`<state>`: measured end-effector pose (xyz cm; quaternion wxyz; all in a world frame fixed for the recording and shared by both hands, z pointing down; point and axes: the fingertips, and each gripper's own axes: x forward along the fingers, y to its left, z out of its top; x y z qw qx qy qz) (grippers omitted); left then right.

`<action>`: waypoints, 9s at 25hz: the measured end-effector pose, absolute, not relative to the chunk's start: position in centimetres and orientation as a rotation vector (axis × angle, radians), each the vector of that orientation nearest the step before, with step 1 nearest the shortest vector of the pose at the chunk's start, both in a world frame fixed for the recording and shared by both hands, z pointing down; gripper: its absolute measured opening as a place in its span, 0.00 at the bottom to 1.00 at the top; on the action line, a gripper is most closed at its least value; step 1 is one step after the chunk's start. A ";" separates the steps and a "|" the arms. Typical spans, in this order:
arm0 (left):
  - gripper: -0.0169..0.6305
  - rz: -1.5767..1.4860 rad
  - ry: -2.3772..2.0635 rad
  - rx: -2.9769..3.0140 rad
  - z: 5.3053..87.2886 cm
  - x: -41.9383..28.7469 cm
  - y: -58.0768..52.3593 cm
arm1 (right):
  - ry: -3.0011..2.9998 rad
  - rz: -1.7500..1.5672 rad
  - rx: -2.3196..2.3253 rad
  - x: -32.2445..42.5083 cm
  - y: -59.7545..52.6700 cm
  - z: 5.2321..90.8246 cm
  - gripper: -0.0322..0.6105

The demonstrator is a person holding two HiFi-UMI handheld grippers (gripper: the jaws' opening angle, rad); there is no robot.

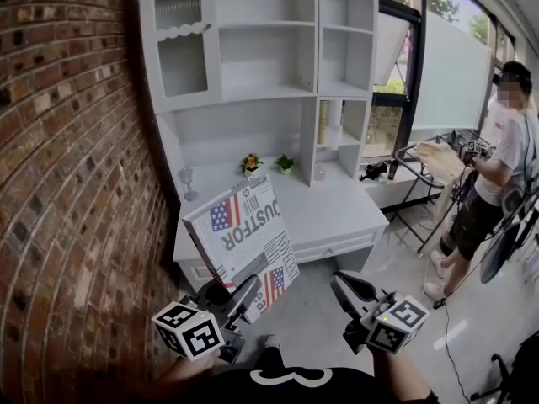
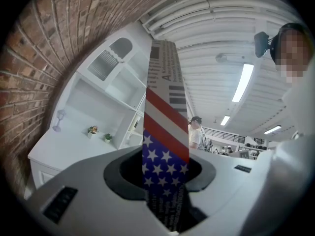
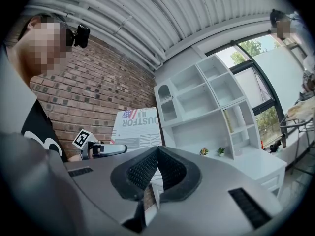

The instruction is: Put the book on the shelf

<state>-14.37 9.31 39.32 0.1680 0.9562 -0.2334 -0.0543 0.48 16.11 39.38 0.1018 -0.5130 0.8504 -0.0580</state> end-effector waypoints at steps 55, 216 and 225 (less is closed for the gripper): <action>0.26 -0.184 -1.002 2.684 35.1 -4.9 -33.4 | 2.728 -0.317 -1.195 8.6 -31.3 37.5 0.07; 0.03 -0.222 -0.724 2.787 35.6 -2.2 -30.9 | 2.787 -0.220 -1.001 6.1 -29.6 36.9 0.06; 0.03 -0.228 -0.665 2.802 35.4 -2.4 -29.3 | 2.801 -0.169 -1.051 5.3 -28.0 36.8 0.06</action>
